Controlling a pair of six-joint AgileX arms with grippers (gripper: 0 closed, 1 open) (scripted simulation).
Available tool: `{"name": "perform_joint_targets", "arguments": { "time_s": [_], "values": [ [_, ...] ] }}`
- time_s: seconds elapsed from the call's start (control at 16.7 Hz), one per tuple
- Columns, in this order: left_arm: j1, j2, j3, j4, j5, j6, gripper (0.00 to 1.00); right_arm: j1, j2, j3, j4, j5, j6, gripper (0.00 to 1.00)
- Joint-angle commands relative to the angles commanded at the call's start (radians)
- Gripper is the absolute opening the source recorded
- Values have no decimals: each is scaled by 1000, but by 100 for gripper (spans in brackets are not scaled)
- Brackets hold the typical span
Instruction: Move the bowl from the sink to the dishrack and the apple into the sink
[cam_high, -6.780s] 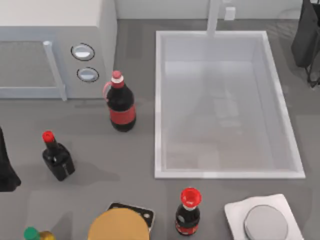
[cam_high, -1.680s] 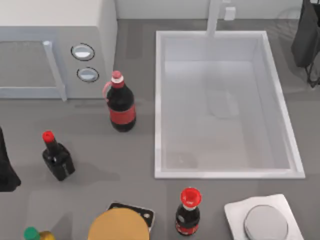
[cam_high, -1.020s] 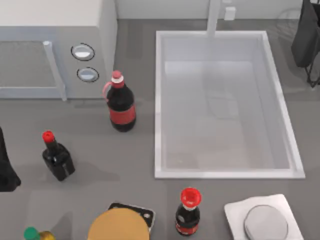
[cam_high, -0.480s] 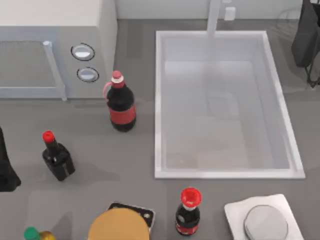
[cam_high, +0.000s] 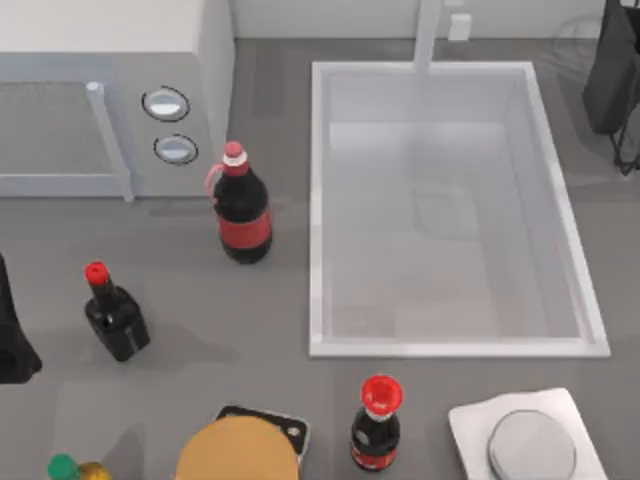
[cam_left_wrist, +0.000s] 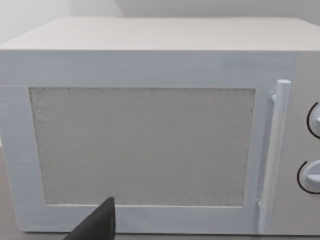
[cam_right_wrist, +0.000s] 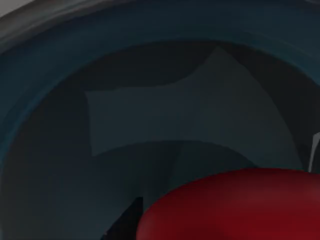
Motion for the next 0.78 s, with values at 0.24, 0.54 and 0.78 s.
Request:
{"name": "perform_joint_targets", "arguments": {
  "time_s": [0.24,0.54,0.78],
  "values": [
    [0,0,0,0,0,0,100,0,0,0,0,0,0,0],
    [0,0,0,0,0,0,100,4,-90,47,-65,33,20,0],
    [0,0,0,0,0,0,100,2,-109,107,-140,32,17,0]
  ]
}}
